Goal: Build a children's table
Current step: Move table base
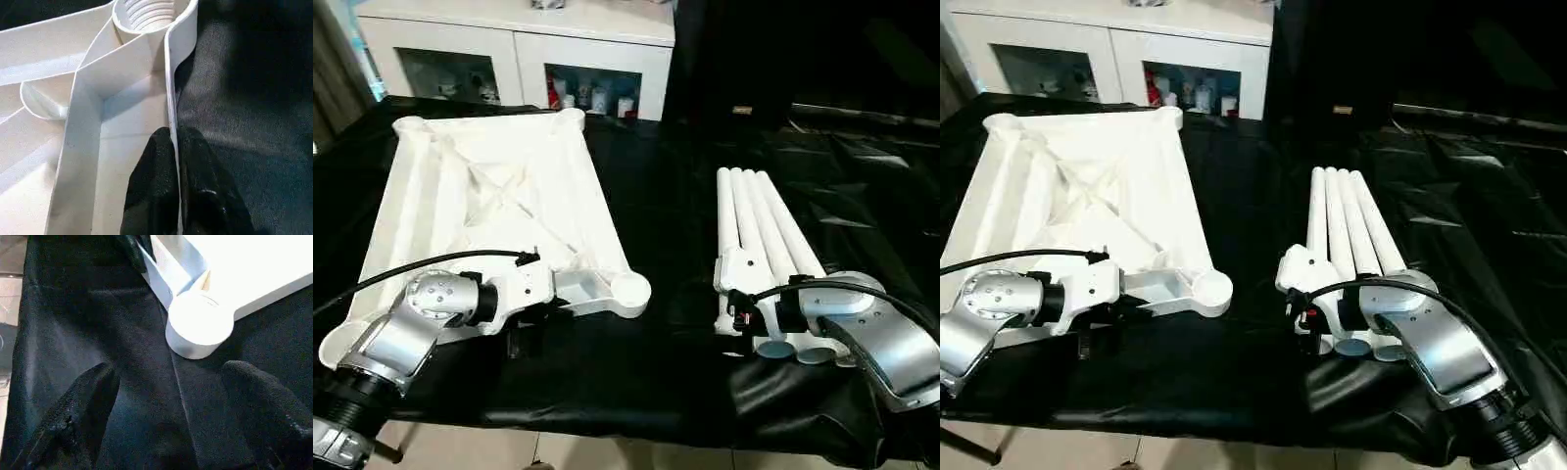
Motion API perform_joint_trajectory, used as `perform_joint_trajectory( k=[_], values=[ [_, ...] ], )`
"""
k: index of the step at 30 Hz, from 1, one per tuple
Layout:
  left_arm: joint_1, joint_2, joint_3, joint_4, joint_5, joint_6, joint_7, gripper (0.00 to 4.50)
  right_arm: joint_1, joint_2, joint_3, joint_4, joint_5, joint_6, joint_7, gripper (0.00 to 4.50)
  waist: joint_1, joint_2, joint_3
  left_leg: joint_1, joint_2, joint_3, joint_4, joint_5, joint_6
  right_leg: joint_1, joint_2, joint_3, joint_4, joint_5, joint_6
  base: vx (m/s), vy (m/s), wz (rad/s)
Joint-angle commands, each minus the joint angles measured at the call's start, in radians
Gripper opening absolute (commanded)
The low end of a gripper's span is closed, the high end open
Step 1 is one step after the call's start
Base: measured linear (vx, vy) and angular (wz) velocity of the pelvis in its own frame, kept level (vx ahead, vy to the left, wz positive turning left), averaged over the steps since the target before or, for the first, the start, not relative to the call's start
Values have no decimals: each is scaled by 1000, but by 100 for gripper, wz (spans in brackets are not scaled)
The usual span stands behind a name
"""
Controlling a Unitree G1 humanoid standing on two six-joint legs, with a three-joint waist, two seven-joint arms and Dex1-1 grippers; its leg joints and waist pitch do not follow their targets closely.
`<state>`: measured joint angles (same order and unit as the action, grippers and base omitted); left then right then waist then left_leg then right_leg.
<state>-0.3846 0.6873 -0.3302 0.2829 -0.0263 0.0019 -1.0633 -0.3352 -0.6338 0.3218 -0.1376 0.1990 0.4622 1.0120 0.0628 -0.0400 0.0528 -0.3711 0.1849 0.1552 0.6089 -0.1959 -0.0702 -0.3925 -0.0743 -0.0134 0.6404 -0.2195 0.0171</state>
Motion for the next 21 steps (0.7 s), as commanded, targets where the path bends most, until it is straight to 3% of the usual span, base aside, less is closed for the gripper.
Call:
perform_joint_trajectory(
  k=[1, 2, 6, 8, 11, 14, 15, 16, 17, 19, 20, 21],
  values=[
    [-38, 6, 63, -23, -34, -7, 15, 31, -6, 3, -26, -1, 3, -10, -4, 377, 4, 11, -61, 15, 34, 2, -79, -170, -3, 40, -47, 27, -65, -23, -240, 0, 0, 0],
    [-36, 13, 87, -60, -80, 36, -8, 71, -4, 11, -41, -11, 21, 5, -9, 377, 4, 9, -61, 15, 34, 2, -79, -168, -3, 41, -47, 27, -64, -18, -241, 0, 0, 0],
    [-17, 37, 137, -154, -167, 138, -47, 80, 1, 26, -69, -32, 53, 30, -22, 377, 6, 7, -62, 13, 32, 5, -76, -132, -1, 41, -45, 25, -56, 39, -266, 0, 0, 0],
    [-1, 58, 175, -221, -218, 204, -57, 116, 4, 38, -92, -49, 73, 60, -44, 377, 3, 5, -56, 13, 31, 8, -78, -158, -4, 39, -43, 27, -60, -20, -255, 0, 0, 0],
    [3, 64, 231, -287, -264, 260, -23, 114, -3, 60, -125, -62, 56, 104, -124, 377, 1, 5, -52, 16, 33, 13, -80, -182, -23, 35, -41, 28, -66, -93, -233, 0, 0, 0],
    [-18, -1, 278, -318, -230, 267, 126, 158, -66, 130, -184, -43, -14, 273, -325, 377, -2, 11, -56, 19, 29, 13, -80, -177, -49, 32, -37, 27, -67, -103, -223, 0, 0, 0],
    [-22, -19, 278, -316, -215, 272, 159, 158, -77, 147, -200, -37, -9, 309, -346, 377, -5, 22, -55, 19, 28, 13, -80, -184, -60, 32, -34, 28, -66, -99, -219, 0, 0, 0],
    [-27, -39, 279, -315, -198, 277, 195, 161, -89, 166, -216, -31, -3, 347, -370, 377, -7, 18, -54, 20, 28, 13, -80, -186, -63, 33, -33, 29, -69, -99, -217, 0, 0, 0],
    [-34, -79, 282, -318, -183, 313, 260, 161, -109, 207, -257, -20, 8, 426, -423, 377, -4, 26, -59, 22, 26, 13, -76, -183, -69, 33, -35, 29, -65, -92, -215, 0, 0, 0],
    [-33, -120, 287, -330, -179, 352, 324, 192, -124, 244, -289, -18, 13, 489, -476, 404, -5, 26, -61, 19, 26, 13, -76, -159, -73, 36, -33, 30, -63, -50, -210, 0, 0, 0],
    [-4, -159, 277, -373, -202, 406, 357, 201, -137, 308, -327, -39, -7, 604, -554, 410, -6, 26, -64, 17, 24, 12, -75, -134, -77, 38, -31, 29, -59, -13, -211, 0, 0, 0],
    [21, -172, 262, -408, -204, 425, 368, 208, -143, 347, -339, -58, -23, 667, -600, 416, -5, 10, -66, 15, 24, 13, -75, -106, -75, 41, -31, 27, -59, 17, -214, 0, 0, 0]
  ],
)
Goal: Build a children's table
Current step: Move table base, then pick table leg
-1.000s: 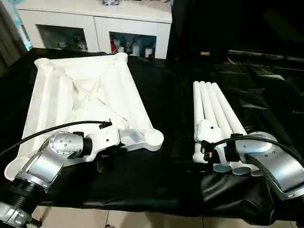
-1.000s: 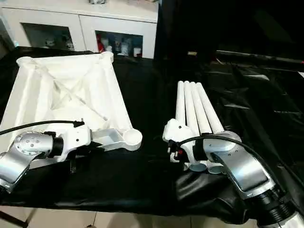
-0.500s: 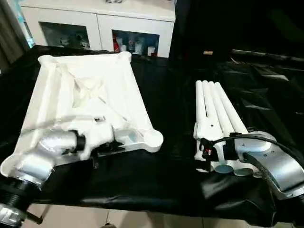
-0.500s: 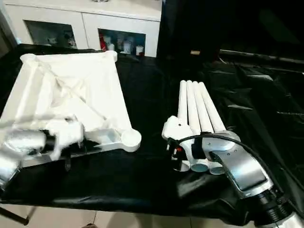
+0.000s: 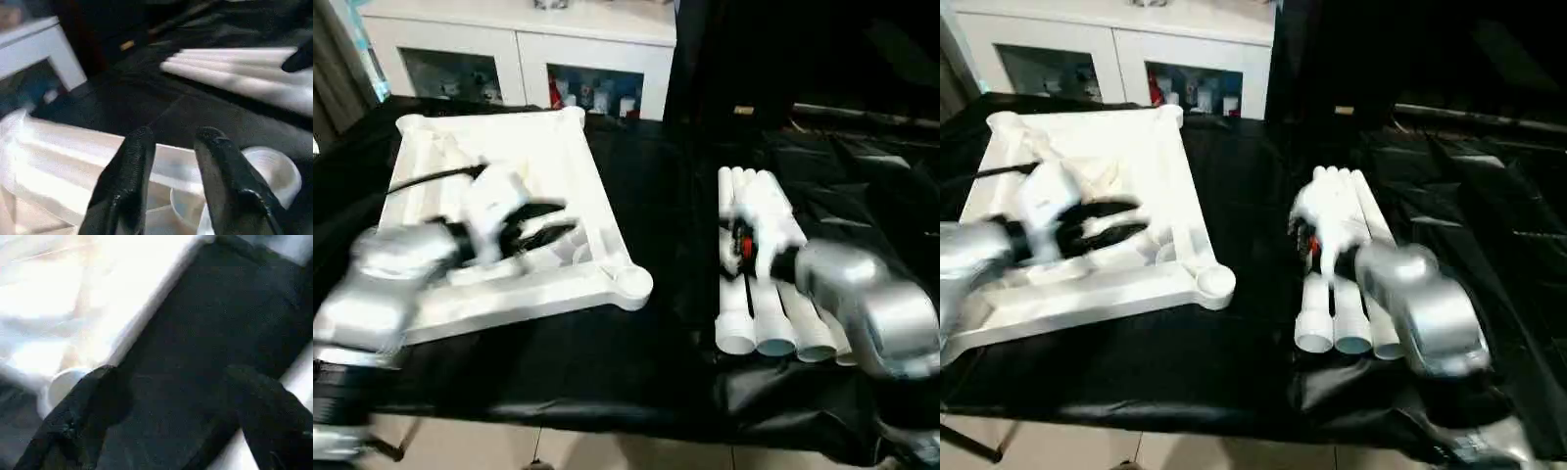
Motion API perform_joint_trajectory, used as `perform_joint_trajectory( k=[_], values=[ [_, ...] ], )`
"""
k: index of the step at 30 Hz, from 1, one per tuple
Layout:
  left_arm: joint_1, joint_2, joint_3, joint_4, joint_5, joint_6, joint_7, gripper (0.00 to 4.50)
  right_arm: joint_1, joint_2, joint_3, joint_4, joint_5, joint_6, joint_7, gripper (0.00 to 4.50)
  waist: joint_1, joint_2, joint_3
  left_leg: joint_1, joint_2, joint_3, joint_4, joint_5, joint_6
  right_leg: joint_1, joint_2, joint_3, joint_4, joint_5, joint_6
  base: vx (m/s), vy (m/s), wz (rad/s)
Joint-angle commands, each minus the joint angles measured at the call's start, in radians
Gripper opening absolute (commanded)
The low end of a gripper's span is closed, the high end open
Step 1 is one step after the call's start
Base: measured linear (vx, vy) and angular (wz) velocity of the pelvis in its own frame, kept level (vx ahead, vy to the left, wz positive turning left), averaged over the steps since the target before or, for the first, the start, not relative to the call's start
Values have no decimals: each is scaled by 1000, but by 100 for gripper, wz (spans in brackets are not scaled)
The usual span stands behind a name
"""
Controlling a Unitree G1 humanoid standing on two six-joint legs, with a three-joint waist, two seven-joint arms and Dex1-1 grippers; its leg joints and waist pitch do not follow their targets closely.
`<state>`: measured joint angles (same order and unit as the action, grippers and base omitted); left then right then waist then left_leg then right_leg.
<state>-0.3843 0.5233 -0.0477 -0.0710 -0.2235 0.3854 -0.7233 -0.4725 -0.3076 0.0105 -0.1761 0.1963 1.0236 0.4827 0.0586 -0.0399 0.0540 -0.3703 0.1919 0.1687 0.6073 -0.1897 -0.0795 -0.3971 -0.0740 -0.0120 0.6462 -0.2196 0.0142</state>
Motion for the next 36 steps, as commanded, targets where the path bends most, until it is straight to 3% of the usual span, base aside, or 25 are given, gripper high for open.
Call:
perform_joint_trajectory(
  k=[1, 3, 5, 6, 7, 8, 9, 11, 15, 18, 19, 21, 22, 23, 25, 26, 29, 30, 36],
  values=[
    [36, -9, -28, -75, -12, 52, 25, 208, -8, 38, -28, -29, -28, 132, -87, 416, 1, 14, -68, 13, 17, -2, -73, -95, -63, 48, -32, 26, -61, 34, -213, 0, 0, 0],
    [45, -9, -32, -90, -15, 61, 27, 243, -11, 49, -26, -36, -32, 149, -99, 448, 1, 14, -70, 11, 14, -1, -73, -66, -58, 50, -31, 25, -61, 59, -204, 0, 0, 0],
    [60, 6, -35, -119, -36, 87, 3, 247, -48, 86, -38, -28, -81, 258, -154, 450, -2, 9, -66, 11, 13, 1, -75, -63, -57, 48, -28, 27, -64, 45, -192, 0, 0, 0],
    [62, 8, -35, -127, -39, 97, -2, 254, -58, 93, -42, -27, -87, 287, -169, 450, -3, 6, -64, 14, 14, 3, -76, -84, -60, 44, -29, 28, -69, 6, -182, 0, 0, 0],
    [63, 9, -35, -129, -39, 99, -3, 265, -60, 94, -43, -27, -88, 293, -172, 450, -2, 9, -62, 14, 15, 2, -77, -95, -67, 44, -29, 29, -68, -18, -179, 0, 0, 0],
    [63, 33, -49, -150, -57, 126, -49, 278, -78, 112, -73, -1, -98, 315, -213, 450, -1, 2, -59, 16, 15, 4, -80, -120, -81, 39, -31, 30, -74, -76, -164, 0, 0, 0],
    [64, 38, -52, -155, -62, 134, -58, 286, -81, 113, -75, 2, -99, 321, -219, 450, -1, 2, -59, 16, 15, 4, -80, -120, -81, 39, -31, 30, -74, -76, -164, 0, 0, 0],
    [66, 83, -82, -208, -90, 200, -123, 297, -93, 118, -87, 26, -95, 354, -248, 450, 4, 14, -59, 19, 18, 3, -82, -126, -101, 35, -31, 30, -72, -93, -146, 0, 0, 0],
    [68, 134, -103, -269, -137, 267, -181, 329, -98, 144, -108, 55, -104, 387, -278, 450, 9, 10, -59, 18, 16, 4, -82, -121, -118, 36, -28, 30, -69, -74, -140, 0, 0, 0],
    [68, 148, -105, -279, -140, 275, -192, 358, -97, 158, -109, 72, -115, 383, -285, 450, 9, 13, -58, 17, 16, 5, -83, -116, -125, 36, -28, 30, -70, -67, -133, 0, 0, 0],
    [70, 157, -106, -281, -136, 269, -198, 373, -92, 171, -107, 86, -120, 371, -295, 450, 10, 21, -58, 18, 16, 3, -83, -117, -129, 36, -28, 30, -70, -68, -132, 0, 0, 0],
    [62, 157, -107, -274, -133, 273, -197, 384, -90, 183, -108, 93, -119, 377, -304, 450, 8, 22, -59, 19, 14, 3, -84, -137, -135, 38, -26, 30, -71, -69, -129, 0, 0, 0],
    [57, 157, -107, -271, -130, 275, -197, 397, -92, 184, -103, 95, -119, 383, -310, 450, 11, 52, -60, 22, 14, 0, -82, -141, -144, 34, -28, 30, -67, -63, -130, 0, 0, 0],
    [46, 154, -110, -268, -131, 282, -201, 397, -94, 185, -97, 97, -117, 390, -312, 450, 7, 38, -59, 22, 14, 2, -83, -154, -146, 35, -23, 29, -72, -58, -132, 0, 0, 0],
    [35, 151, -115, -265, -134, 287, -204, 418, -96, 189, -100, 101, -110, 397, -314, 450, 7, 36, -60, 20, 14, 2, -83, -149, -144, 38, -23, 30, -70, -50, -137, 0, 0, 0],
    [12, 140, -132, -255, -132, 293, -207, 427, -100, 189, -101, 112, -101, 401, -312, 450, 12, 27, -61, 19, 14, 2, -83, -138, -135, 40, -25, 30, -68, -49, -141, 0, 0, 0],
    [-9, 143, -151, -250, -126, 295, -212, 444, -117, 183, -89, 133, -96, 411, -300, 450, 18, 31, -61, 20, 15, 3, -83, -125, -133, 39, -26, 30, -68, -46, -142, 0, 0, 0],
    [-16, 139, -154, -243, -127, 294, -214, 444, -125, 173, -72, 154, -106, 399, -298, 450, 18, 27, -60, 18, 15, 3, -84, -121, -134, 40, -26, 29, -68, -48, -140, 0, 0, 0],
    [-10, 148, -170, -226, -105, 269, -222, 444, -143, 175, -70, 202, -125, 376, -326, 450, 19, 28, -62, 18, 15, 5, -81, -94, -133, 41, -26, 30, -66, -25, -134, 0, 0, 0]
  ],
)
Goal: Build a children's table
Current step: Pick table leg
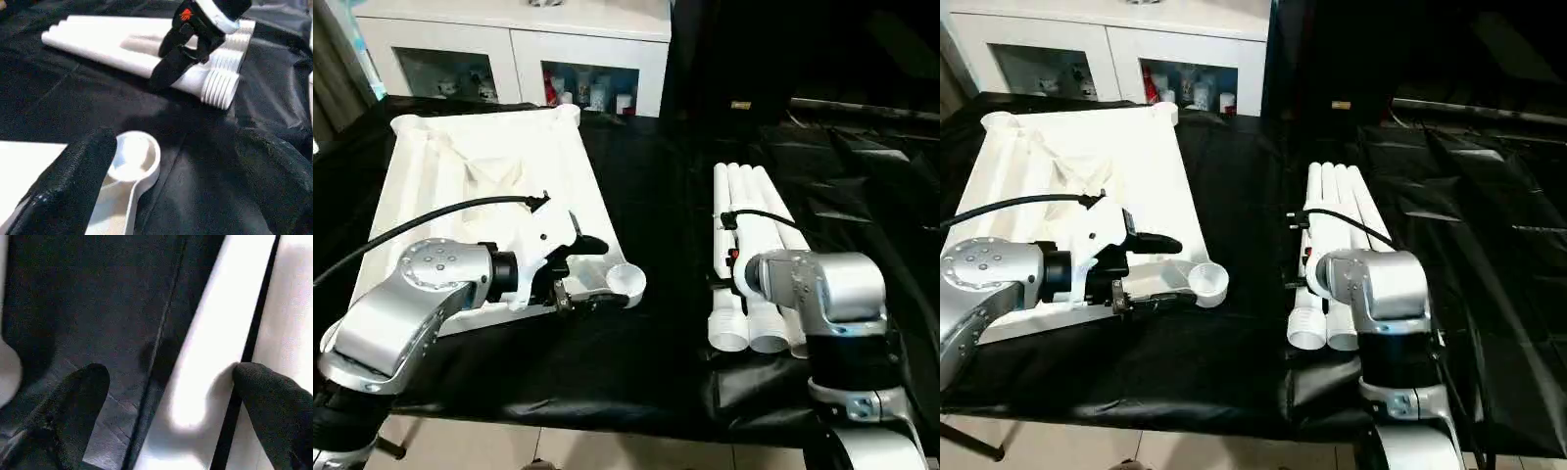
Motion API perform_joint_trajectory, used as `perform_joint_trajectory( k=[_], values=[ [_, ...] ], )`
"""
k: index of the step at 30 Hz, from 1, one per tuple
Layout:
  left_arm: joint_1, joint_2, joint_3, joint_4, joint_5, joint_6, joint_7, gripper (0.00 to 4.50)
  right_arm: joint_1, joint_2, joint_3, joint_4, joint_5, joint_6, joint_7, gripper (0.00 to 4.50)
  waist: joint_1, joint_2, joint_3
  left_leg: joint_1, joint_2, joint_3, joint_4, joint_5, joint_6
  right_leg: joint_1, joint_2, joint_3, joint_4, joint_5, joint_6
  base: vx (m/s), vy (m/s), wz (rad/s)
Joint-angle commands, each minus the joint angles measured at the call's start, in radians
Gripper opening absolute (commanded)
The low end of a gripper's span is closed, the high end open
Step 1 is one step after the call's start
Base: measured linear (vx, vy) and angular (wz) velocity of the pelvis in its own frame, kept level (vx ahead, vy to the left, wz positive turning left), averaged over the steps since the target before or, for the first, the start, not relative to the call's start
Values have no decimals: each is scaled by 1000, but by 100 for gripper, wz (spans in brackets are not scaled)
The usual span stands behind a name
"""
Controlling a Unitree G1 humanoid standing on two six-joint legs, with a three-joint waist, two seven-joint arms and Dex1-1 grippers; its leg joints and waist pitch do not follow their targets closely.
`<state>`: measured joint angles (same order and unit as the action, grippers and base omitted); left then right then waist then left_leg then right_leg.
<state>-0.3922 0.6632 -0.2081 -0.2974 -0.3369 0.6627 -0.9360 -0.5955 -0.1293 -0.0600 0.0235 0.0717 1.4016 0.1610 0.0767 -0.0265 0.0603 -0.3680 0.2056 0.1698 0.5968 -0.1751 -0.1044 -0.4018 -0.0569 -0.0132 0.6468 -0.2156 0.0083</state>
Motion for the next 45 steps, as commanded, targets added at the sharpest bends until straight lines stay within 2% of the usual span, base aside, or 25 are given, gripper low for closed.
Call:
perform_joint_trajectory(
  k=[1, 5, 10, 18, 22, 26, 27, 31, 33, 37, 38, 40, 45],
  values=[
    [-6, 6, -10, 3, 8, -7, -11, 444, -23, -2, 0, 5, 2, -1, -3, 450, 1, 14, -69, 16, 2, 4, -70, -108, -108, 46, -42, 31, -66, -21, -128, 0, 0, 0],
    [-11, -2, -17, 8, 9, -12, -7, 444, -31, 18, -18, -14, 36, -9, 21, 450, 0, 15, -68, 16, 2, 4, -70, -119, -105, 46, -43, 31, -66, -26, -131, 0, 0, 0],
    [-15, -15, -31, 18, 19, -23, -2, 444, -43, 10, -26, -5, 37, -13, 17, 450, -1, 14, -68, 17, 2, 4, -70, -120, -104, 45, -42, 31, -67, -38, -130, 0, 0, 0],
    [-15, -13, -44, 38, 34, -45, -13, 444, -21, 17, -24, 101, 33, -41, 11, 450, 6, 13, -70, 17, 1, 6, -69, -119, -104, 46, -44, 31, -68, -41, -134, 0, 0, 0],
    [-21, -11, -51, 42, 37, -48, -22, 444, -20, 23, -6, 175, 29, -62, 5, 450, 7, 7, -72, 15, 2, 6, -69, -104, -100, 49, -45, 31, -65, -20, -141, 0, 0, 0],
    [-17, -9, -43, 25, 25, -39, -28, 444, -31, 30, -40, 195, 31, -70, -11, 450, 8, 4, -72, 15, 2, 6, -68, -88, -93, 49, -45, 30, -63, -6, -140, 0, 0, 0],
    [-17, -9, -42, 24, 23, -39, -28, 444, -32, 29, -40, 197, 31, -73, -13, 450, 8, 6, -71, 15, 2, 6, -69, -94, -95, 48, -45, 30, -64, -13, -138, 0, 0, 0],
    [-13, -9, -43, 23, 28, -44, -29, 450, -50, 33, -79, 224, 37, -83, -24, 411, 8, 0, -71, 16, 3, 7, -69, -106, -95, 47, -46, 30, -65, -43, -132, 0, 0, 0],
    [-13, -11, -45, 24, 29, -46, -30, 450, -61, 32, -101, 244, 40, -97, -35, 382, 8, 1, -71, 16, 3, 7, -70, -107, -95, 46, -46, 30, -66, -50, -129, 0, 0, 0],
    [-14, -11, -45, 27, 28, -48, -35, 450, -67, 42, -124, 251, 45, -105, -48, 363, 8, 2, -72, 15, 2, 8, -68, -91, -93, 47, -45, 30, -64, -21, -129, 0, 0, 0],
    [-14, -10, -46, 29, 28, -50, -36, 450, -67, 44, -130, 252, 45, -109, -54, 352, 7, 6, -73, 15, 1, 8, -67, -90, -96, 47, -44, 30, -64, -12, -130, 0, 0, 0],
    [-17, -11, -49, 35, 30, -53, -38, 450, -70, 49, -146, 255, 47, -113, -63, 325, 7, 1, -73, 14, 1, 8, -68, -89, -92, 49, -43, 30, -63, -9, -135, 0, 0, 0],
    [-46, -22, -48, 72, 40, -54, -30, 450, -80, 55, -167, 290, 59, -133, -66, 283, 8, 7, -73, 16, 1, 7, -68, -102, -98, 47, -44, 29, -64, -21, -134, 0, 0, 0]
  ],
)
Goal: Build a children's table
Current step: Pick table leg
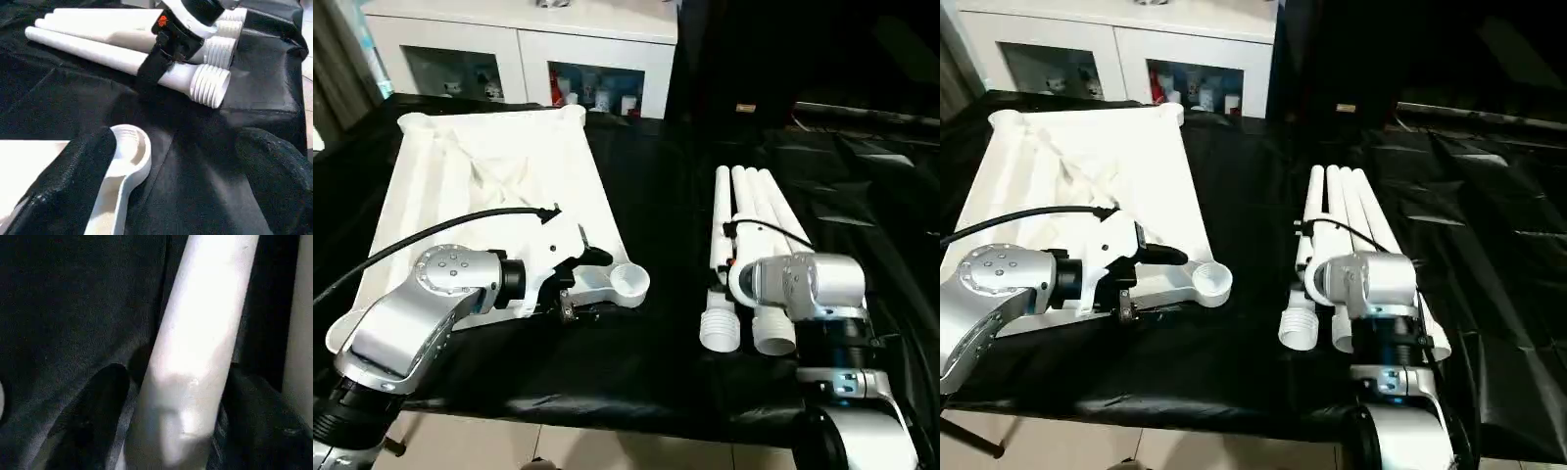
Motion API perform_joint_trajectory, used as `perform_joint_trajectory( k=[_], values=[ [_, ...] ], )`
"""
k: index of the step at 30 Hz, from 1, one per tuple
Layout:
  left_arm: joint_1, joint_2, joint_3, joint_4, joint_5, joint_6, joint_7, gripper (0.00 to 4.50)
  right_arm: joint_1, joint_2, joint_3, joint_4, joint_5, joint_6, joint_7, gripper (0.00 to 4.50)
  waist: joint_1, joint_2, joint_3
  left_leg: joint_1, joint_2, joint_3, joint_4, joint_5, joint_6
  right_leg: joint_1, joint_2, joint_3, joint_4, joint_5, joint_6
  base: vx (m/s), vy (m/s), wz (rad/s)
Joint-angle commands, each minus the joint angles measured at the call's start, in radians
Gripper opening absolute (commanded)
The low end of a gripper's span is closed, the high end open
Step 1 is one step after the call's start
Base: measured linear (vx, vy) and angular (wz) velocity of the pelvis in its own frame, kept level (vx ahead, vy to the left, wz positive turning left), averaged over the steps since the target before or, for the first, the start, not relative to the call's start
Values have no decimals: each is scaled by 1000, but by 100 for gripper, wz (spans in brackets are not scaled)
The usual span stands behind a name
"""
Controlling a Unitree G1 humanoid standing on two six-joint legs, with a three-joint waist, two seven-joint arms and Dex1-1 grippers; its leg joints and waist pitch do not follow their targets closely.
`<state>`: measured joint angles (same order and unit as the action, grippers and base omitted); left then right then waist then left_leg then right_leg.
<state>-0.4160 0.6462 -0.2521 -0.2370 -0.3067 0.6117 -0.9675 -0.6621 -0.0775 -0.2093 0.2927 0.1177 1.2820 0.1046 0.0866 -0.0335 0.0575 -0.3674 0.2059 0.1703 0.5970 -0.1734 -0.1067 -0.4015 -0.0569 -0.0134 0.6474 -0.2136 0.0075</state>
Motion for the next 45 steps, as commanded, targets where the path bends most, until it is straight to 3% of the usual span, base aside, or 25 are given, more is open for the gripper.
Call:
perform_joint_trajectory(
  k=[1, 2, 3, 4, 5, 7, 10, 14, 15, 16, 20, 23, 26, 27, 29, 31, 33, 34, 37, 41, 45],
  values=[
    [-23, -6, -4, 14, 11, -4, 2, 450, -14, 4, -19, 23, 14, -15, -11, 283, -2, 15, -71, 16, 1, 6, -68, -103, -97, 47, -44, 29, -64, -21, -134, 0, 0, 0],
    [-31, -10, -2, 27, 18, -7, 11, 450, -18, 7, -28, 39, 17, -28, -16, 269, -1, 20, -71, 16, 1, 5, -68, -105, -99, 47, -45, 29, -63, -16, -136, 0, 0, 0],
    [-33, -11, -2, 29, 20, -8, 12, 450, -19, 7, -29, 42, 17, -30, -18, 257, -3, 16, -72, 16, 0, 6, -67, -107, -99, 47, -44, 29, -64, -14, -138, 0, 0, 0],
    [-39, -15, -2, 39, 23, -9, 14, 450, -22, 15, -50, 51, 22, -40, -29, 247, -1, 22, -72, 16, 0, 5, -68, -105, -101, 48, -44, 28, -62, -10, -139, 0, 0, 0],
    [-47, -22, 2, 51, 26, -5, 24, 450, -26, 23, -70, 60, 28, -48, -37, 242, -1, 34, -72, 16, -1, 3, -66, -108, -106, 47, -44, 29, -61, 0, -141, 0, 0, 0],
    [-64, -40, 9, 74, 25, 2, 42, 450, -31, 31, -104, 77, 35, -66, -51, 226, -2, 27, -73, 17, -1, 4, -67, -122, -107, 48, -43, 28, -63, -5, -145, 0, 0, 0],
    [-88, -73, 28, 117, 17, 13, 73, 450, -37, 38, -141, 99, 46, -89, -70, 201, 0, 34, -73, 18, -1, 4, -66, -130, -111, 48, -43, 27, -63, 4, -153, 0, 0, 0],
    [-117, -142, 76, 176, -9, -3, 123, 450, -29, 45, -168, 83, 64, -144, -74, 186, 0, 30, -75, 15, -1, 3, -65, -121, -104, 54, -45, 27, -63, 22, -159, 0, 0, 0],
    [-121, -152, 84, 182, -16, 1, 130, 450, -26, 46, -170, 74, 65, -150, -73, 186, -1, 20, -74, 13, -1, 5, -66, -120, -100, 54, -44, 27, -65, 19, -161, 0, 0, 0],
    [-123, -157, 87, 185, -18, 5, 132, 450, -26, 47, -171, 72, 67, -151, -74, 185, 3, 25, -76, 15, 0, 3, -66, -114, -97, 54, -46, 27, -63, 22, -165, 0, 0, 0],
    [-157, -248, 158, 225, -76, 45, 212, 450, 6, 57, -168, -5, 107, -270, -18, 184, 1, 26, -75, 12, -1, 5, -62, -111, -79, 57, -45, 27, -64, 53, -174, 0, 0, 0],
    [-197, -334, 234, 269, -134, 103, 302, 450, -1, 68, -193, -35, 151, -273, 13, 184, 3, 26, -74, 12, -2, 6, -62, -124, -69, 58, -45, 27, -65, 39, -185, 0, 0, 0],
    [-249, -423, 314, 342, -177, 177, 411, 450, 6, 59, -162, -55, 168, -307, 75, 184, 3, 25, -75, 10, -2, 4, -60, -115, -59, 61, -44, 27, -66, 53, -191, 0, 0, 0],
    [-262, -440, 323, 359, -176, 190, 436, 450, 18, 62, -150, -79, 185, -340, 109, 184, 6, 32, -76, 9, -4, 2, -59, -105, -52, 62, -45, 27, -66, 58, -189, 0, 0, 0],
    [-287, -477, 356, 385, -203, 212, 475, 450, 48, 69, -124, -151, 236, -404, 203, 184, 7, 25, -77, 5, -2, 2, -58, -89, -31, 67, -46, 27, -66, 92, -187, 0, 0, 0],
    [-320, -531, 407, 398, -265, 241, 514, 450, 96, 67, -101, -263, 320, -412, 328, 184, 10, 20, -78, 4, -2, 3, -56, -78, -13, 70, -46, 27, -66, 117, -194, 0, 0, 0],
    [-334, -552, 428, 400, -294, 264, 529, 450, 120, 53, -79, -306, 344, -404, 379, 184, 10, 19, -78, 4, 0, 0, -56, -58, 14, 70, -45, 23, -63, 152, -220, 0, 0, 0],
    [-352, -570, 438, 405, -312, 291, 539, 450, 155, 20, -38, -369, 369, -391, 449, 184, 11, 20, -76, 6, 1, 2, -55, -70, 12, 69, -45, 23, -66, 129, -223, 0, 0, 0],
    [-370, -600, 446, 427, -328, 310, 547, 450, 186, -20, -11, -429, 406, -362, 514, 184, 12, 18, -71, 8, 2, 2, -57, -99, 12, 66, -49, 25, -75, 56, -218, 0, 0, 0],
    [-381, -636, 466, 412, -374, 339, 554, 450, 213, -66, 34, -459, 402, -377, 550, 184, 10, 13, -68, 7, 2, 3, -57, -116, -1, 64, -50, 27, -84, -36, -204, 0, 0, 0],
    [-384, -649, 480, 363, -432, 368, 557, 450, 225, -92, 75, -470, 388, -394, 556, 184, 6, 8, -68, 4, 1, 2, -58, -114, -1, 64, -50, 26, -87, -60, -195, 0, 0, 0]
  ],
)
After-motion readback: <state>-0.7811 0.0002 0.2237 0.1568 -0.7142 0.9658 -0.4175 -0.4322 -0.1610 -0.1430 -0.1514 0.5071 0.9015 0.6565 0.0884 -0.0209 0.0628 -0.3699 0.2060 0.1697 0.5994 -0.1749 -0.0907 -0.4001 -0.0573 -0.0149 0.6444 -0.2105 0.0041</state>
